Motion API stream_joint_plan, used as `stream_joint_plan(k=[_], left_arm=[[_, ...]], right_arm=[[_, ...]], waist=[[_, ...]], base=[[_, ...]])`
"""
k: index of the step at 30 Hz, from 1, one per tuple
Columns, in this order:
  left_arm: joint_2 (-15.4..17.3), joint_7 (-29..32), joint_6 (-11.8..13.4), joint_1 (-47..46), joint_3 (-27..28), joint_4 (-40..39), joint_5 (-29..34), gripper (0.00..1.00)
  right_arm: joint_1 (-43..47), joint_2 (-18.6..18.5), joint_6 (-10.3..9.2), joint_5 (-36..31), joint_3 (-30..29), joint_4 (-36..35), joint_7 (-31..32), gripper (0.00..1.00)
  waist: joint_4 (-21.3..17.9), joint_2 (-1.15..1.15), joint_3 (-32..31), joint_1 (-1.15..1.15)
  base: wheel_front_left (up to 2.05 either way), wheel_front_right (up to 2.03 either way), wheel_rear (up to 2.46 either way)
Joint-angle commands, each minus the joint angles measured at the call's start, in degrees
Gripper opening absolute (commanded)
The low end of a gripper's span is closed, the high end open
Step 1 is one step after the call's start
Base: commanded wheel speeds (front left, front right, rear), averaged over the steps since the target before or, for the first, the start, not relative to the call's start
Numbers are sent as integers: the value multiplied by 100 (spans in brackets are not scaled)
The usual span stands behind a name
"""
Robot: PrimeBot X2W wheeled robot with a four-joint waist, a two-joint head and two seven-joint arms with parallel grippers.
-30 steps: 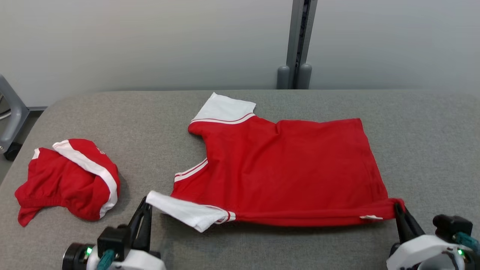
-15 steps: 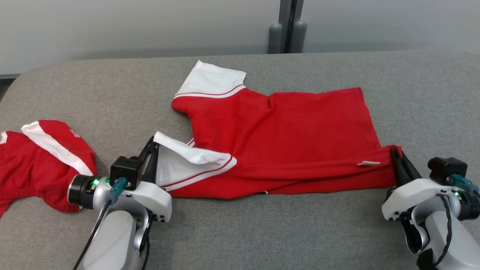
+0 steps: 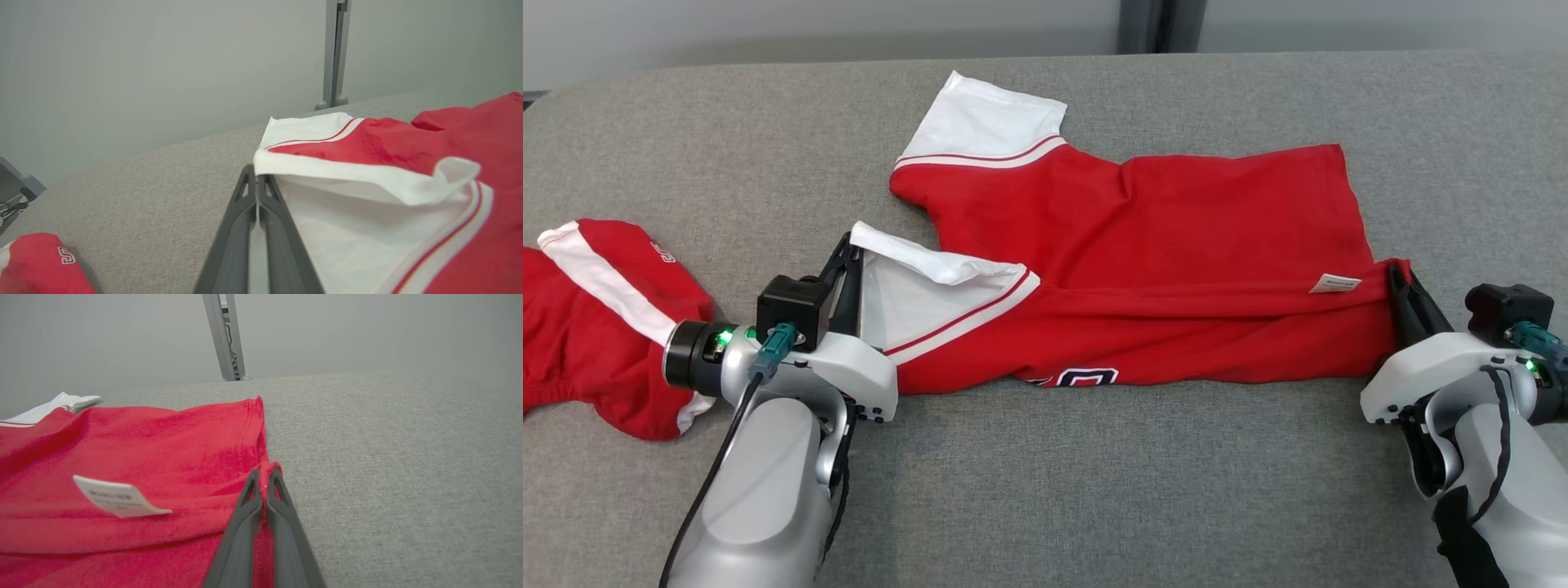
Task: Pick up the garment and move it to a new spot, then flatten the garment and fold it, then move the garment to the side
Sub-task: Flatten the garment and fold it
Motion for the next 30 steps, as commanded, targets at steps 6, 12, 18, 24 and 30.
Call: stream_joint_plan(k=[6, 12, 18, 24, 30], left_arm=[[24, -3, 142, -73, -26, -164, -156, 100], [18, -2, 311, 546, 79, -685, -550, 100], [19, -2, 430, 1232, 48, -968, -1029, 100], [21, -2, 464, 1565, -127, -1033, -1411, 100], [19, -2, 508, 1658, -332, -869, -1708, 100]], right_arm=[[-74, 77, -1, -42, -132, -228, -26, 100], [394, 117, -1, 13, -232, -845, -19, 100], [967, 94, -1, 150, -210, -1136, -19, 100], [1234, 128, -1, 230, -132, -1093, -19, 100], [1196, 146, -1, 272, -35, -1051, -19, 100]], waist=[[18, 0, 52, 0], [29, 0, -5, 0], [43, 0, -71, 0], [38, 0, -60, 0], [13, 0, 6, 0]], base=[[0, 0, 0], [0, 0, 0], [0, 0, 0], [0, 0, 0], [0, 0, 0]])
